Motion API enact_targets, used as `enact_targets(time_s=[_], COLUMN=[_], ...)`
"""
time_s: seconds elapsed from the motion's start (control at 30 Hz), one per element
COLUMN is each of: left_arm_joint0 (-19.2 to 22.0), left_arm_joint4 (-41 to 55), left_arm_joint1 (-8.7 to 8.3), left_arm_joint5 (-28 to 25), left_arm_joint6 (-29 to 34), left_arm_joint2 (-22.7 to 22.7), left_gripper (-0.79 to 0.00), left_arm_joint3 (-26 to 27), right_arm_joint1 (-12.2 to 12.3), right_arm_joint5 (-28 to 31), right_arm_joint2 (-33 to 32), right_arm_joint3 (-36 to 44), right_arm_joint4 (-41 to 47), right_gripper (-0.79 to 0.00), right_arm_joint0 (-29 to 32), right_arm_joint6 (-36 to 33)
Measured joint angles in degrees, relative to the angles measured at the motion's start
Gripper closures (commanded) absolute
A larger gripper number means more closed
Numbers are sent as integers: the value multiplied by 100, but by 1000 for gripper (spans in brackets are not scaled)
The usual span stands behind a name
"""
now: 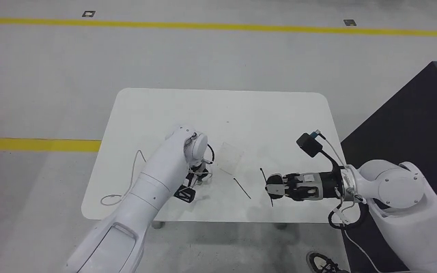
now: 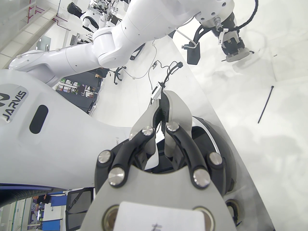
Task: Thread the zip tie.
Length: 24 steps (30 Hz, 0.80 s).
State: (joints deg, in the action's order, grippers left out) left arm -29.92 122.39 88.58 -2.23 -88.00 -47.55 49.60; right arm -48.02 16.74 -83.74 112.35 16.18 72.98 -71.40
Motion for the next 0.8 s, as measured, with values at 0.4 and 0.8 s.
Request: enact_targets(time_s=[0.4,0.8], left_arm_joint0=[-22,-210], left_arm_joint4=[-125,-349], left_arm_joint1=[85,57], left_arm_joint5=[4,-81], left_arm_joint6=[0,0], left_arm_joint2=[-85,-241], left_gripper=[0,0], left_arm_joint3=[-31,480], right_arm_joint1=[0,0], right_arm_joint5=[0,0], right_arm_joint2=[0,0], right_arm_joint3=[0,0], right_arm_joint4=[0,0], right_gripper=[0,0], right_arm_joint0=[0,0], right_arm_joint6=[0,0])
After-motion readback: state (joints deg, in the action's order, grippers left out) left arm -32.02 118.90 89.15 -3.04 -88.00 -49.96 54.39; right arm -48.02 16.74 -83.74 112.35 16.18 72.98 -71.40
